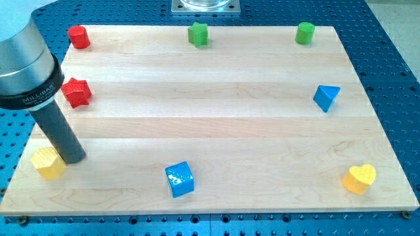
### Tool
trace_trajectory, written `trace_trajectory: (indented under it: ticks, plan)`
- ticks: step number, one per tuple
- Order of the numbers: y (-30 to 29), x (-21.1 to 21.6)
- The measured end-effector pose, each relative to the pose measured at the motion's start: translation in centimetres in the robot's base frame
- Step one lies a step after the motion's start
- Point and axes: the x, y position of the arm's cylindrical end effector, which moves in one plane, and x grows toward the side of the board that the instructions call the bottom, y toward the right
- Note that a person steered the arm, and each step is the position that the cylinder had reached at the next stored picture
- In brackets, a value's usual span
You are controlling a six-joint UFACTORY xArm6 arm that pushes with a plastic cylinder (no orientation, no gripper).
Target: Move your hand diagonally top right to the blue cube
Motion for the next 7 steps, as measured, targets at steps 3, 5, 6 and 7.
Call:
trace_trajectory:
  ticks: [3,5,6,7]
  plan:
    - [3.0,-4.9]
    - [15.5,-8.6]
    - [16.6,-8.6]
    - [16.6,-8.6]
